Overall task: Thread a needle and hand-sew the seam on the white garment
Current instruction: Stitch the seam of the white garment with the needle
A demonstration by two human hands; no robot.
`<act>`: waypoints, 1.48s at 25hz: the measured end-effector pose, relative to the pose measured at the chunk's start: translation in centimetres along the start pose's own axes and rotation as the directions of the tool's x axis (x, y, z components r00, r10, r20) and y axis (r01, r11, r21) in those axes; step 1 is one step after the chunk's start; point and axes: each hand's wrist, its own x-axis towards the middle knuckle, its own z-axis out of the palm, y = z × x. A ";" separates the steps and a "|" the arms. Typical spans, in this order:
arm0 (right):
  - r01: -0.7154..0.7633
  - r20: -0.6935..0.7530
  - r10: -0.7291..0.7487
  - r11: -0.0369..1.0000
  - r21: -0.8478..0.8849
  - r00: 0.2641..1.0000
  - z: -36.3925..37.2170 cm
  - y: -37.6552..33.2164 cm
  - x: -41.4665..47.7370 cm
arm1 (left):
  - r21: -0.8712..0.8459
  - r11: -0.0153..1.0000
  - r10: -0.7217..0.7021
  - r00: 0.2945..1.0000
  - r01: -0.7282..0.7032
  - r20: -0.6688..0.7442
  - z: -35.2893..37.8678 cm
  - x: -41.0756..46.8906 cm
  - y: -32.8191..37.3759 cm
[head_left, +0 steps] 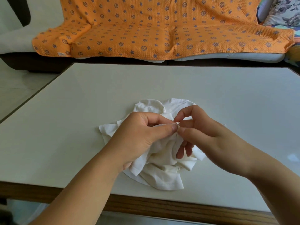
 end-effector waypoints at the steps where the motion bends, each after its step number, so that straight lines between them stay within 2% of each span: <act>1: 0.004 0.010 -0.004 1.000 -0.021 1.000 0.0 0.0 -0.1 | -0.004 1.000 -0.002 1.000 0.002 0.007 0.0 0.0 0.0; 4: 0.031 -0.002 -0.031 0.999 -0.040 1.000 -0.2 0.1 -0.1 | -0.028 0.999 -0.028 0.999 0.029 0.017 0.0 -0.1 0.2; 8: 0.068 -0.148 -0.086 0.990 -0.121 0.985 -0.1 0.6 0.0 | -0.074 0.995 -0.073 0.997 0.073 -0.005 -0.2 0.0 0.2; 12: 0.204 -0.267 -0.305 0.915 -0.349 0.914 0.2 0.9 0.2 | -0.136 0.982 -0.135 0.991 0.132 -0.019 -0.4 0.2 0.1; 14: 0.262 -0.289 -0.370 0.899 -0.351 0.883 0.4 1.0 0.3 | -0.132 0.981 -0.148 0.988 0.142 -0.038 -0.4 0.3 0.0; 18: 0.274 -0.314 -0.368 0.912 -0.304 0.875 1.1 1.1 0.3 | -0.112 0.981 -0.163 0.985 0.157 -0.052 -0.4 0.3 -0.2; 20: 0.229 -0.327 -0.308 0.939 -0.258 0.894 1.2 0.9 0.2 | -0.107 0.981 -0.167 0.985 0.161 -0.052 -0.4 0.3 -0.2; 24: 0.097 -0.259 -0.143 0.979 -0.182 0.955 1.3 0.3 0.1 | -0.097 0.982 -0.168 0.985 0.165 -0.029 -0.3 0.1 -0.1; 26: 0.113 -0.315 -0.144 0.987 -0.114 0.938 1.3 0.1 0.4 | -0.089 0.981 -0.177 0.983 0.174 -0.036 -0.3 0.0 0.0; 29: 0.153 -0.496 -0.077 0.982 0.115 0.865 0.0 -0.2 1.1 | -0.081 0.977 -0.204 0.975 0.196 -0.094 -0.6 0.1 0.1; 31: 0.140 -0.487 0.075 0.910 0.391 0.870 -1.0 -0.5 1.4 | -0.090 0.975 -0.213 0.970 0.203 -0.120 -1.0 0.2 0.1; 33: 0.113 -0.379 0.218 0.721 0.684 0.900 -1.8 -0.6 1.5 | -0.100 0.977 -0.203 0.969 0.190 -0.138 -1.3 0.2 0.1; 34: 0.119 -0.348 0.248 0.637 0.762 0.904 -2.1 -0.5 1.6 | -0.108 0.978 -0.195 0.970 0.181 -0.142 -1.4 0.3 0.1; 35: 0.140 -0.354 0.252 0.603 0.785 0.901 -2.4 -0.2 1.8 | -0.114 0.979 -0.187 0.972 0.171 -0.140 -1.6 0.2 0.1; 36: 0.170 -0.412 0.243 0.646 0.744 0.878 -2.6 0.1 2.0 | -0.119 0.979 -0.178 0.975 0.163 -0.130 -1.6 0.2 0.1; 37: 0.174 -0.518 0.213 0.782 0.599 0.828 -2.8 0.5 2.1 | -0.122 0.980 -0.169 0.979 0.155 -0.115 -1.7 0.1 0.1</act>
